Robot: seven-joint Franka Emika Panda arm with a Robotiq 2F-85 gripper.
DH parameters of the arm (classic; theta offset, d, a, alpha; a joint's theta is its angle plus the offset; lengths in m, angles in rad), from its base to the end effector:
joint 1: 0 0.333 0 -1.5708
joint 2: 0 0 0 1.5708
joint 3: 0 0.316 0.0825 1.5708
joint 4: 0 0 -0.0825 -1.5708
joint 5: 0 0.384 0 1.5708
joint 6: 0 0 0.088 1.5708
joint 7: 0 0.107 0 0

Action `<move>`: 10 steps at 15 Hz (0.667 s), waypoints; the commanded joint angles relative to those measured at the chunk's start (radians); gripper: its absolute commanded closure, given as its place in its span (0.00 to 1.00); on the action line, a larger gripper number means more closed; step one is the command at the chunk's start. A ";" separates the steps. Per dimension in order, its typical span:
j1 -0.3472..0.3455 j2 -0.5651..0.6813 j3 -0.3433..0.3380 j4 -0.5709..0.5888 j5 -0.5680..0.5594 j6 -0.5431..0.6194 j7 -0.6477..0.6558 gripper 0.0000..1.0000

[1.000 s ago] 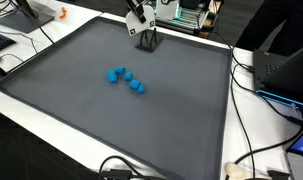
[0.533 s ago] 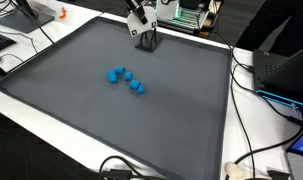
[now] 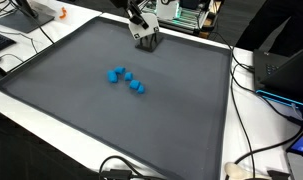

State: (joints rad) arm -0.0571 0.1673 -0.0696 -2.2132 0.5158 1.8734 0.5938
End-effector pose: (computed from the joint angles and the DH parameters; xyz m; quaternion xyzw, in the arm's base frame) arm 0.4914 -0.0250 0.2800 -0.8294 0.4573 0.2840 0.1494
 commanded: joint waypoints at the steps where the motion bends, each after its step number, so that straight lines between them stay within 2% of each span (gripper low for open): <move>1: -0.022 -0.008 -0.024 -0.061 0.086 0.049 0.020 0.99; 5: -0.030 -0.026 -0.035 -0.134 0.154 0.126 -0.007 0.99; 10: -0.020 -0.071 -0.033 -0.231 0.184 0.252 -0.021 0.99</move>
State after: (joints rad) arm -0.0832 0.1572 -0.1022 -2.3601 0.6632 2.0473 0.5949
